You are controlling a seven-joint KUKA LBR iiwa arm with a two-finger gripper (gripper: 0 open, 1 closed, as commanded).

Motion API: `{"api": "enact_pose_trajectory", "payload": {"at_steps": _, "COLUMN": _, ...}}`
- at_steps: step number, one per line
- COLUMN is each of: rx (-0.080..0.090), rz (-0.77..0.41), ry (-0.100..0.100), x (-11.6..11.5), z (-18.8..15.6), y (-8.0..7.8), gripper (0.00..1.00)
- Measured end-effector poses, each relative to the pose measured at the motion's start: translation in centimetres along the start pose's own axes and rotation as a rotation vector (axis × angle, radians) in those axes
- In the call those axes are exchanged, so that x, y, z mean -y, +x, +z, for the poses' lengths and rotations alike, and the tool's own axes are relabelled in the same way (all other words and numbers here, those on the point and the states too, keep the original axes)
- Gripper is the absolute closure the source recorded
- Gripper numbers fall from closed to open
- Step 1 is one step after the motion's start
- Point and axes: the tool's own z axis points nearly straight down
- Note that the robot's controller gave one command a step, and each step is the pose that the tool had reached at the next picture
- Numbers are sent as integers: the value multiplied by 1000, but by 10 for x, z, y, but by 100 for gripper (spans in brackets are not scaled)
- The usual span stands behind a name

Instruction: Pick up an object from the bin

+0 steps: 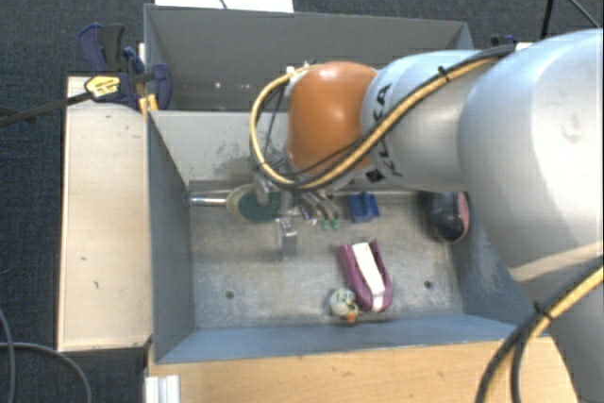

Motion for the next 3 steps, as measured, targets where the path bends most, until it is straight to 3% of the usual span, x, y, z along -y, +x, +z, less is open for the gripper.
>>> {"api": "enact_pose_trajectory", "payload": {"at_steps": 1, "rx": 5, "rz": 5, "ry": 2, "x": 1, "z": -4, "y": -2, "gripper": 100}}
{"api": "enact_pose_trajectory", "payload": {"at_steps": 2, "rx": 7, "rz": -577, "ry": 5, "x": 1, "z": -5, "y": 30, "gripper": 100}}
{"api": "enact_pose_trajectory", "payload": {"at_steps": 3, "rx": -11, "rz": -558, "ry": 3, "x": -24, "z": -74, "y": 35, "gripper": 100}}
